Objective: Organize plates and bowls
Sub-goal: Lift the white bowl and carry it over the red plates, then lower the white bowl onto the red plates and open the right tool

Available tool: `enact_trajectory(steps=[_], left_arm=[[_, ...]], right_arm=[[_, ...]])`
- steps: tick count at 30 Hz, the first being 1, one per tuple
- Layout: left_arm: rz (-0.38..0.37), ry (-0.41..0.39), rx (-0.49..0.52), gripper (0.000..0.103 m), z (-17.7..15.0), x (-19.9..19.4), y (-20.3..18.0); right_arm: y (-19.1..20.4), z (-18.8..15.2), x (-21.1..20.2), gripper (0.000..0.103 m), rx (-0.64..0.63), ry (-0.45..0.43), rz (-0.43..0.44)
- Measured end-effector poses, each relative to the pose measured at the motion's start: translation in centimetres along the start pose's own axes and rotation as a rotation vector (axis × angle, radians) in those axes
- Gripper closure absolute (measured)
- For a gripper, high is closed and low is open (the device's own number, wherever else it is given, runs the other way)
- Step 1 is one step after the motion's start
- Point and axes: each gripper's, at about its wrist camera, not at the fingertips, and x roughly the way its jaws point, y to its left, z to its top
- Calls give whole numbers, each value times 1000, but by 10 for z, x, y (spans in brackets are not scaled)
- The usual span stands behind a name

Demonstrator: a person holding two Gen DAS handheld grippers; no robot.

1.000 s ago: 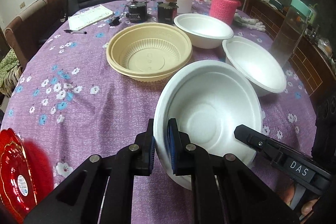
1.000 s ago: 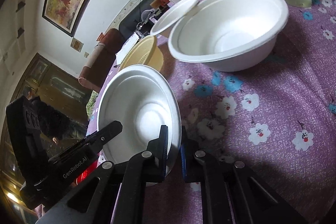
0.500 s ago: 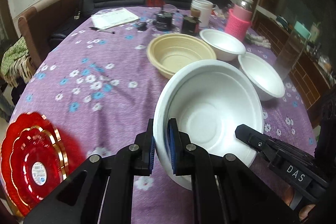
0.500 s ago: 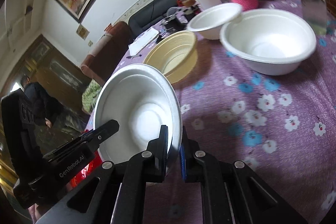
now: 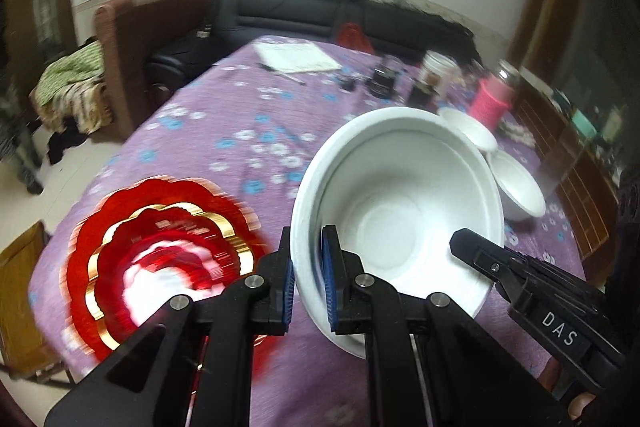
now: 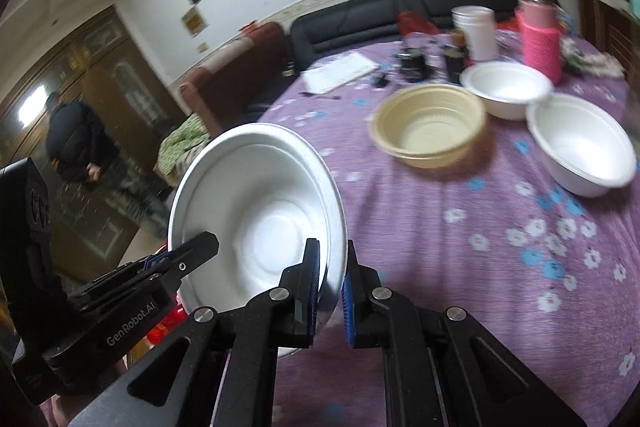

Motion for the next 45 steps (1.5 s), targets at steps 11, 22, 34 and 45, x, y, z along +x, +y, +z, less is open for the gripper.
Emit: enact_trajectory(steps=[11,22,34,45], left_arm=[[170,-31,-186,92,-20,-36,105],[184,93,-242,92,-42,11,147],[253,134,-155,81,-44,38,136],[396,28,-133,59,-33,1,145]], right_arm=[[116,-18,40,94,-198,98,152],[158,-45,98,93,-253,228,119],[136,-51,130,88,-244,244,10],[112,-27,86,67,-229,67,63]])
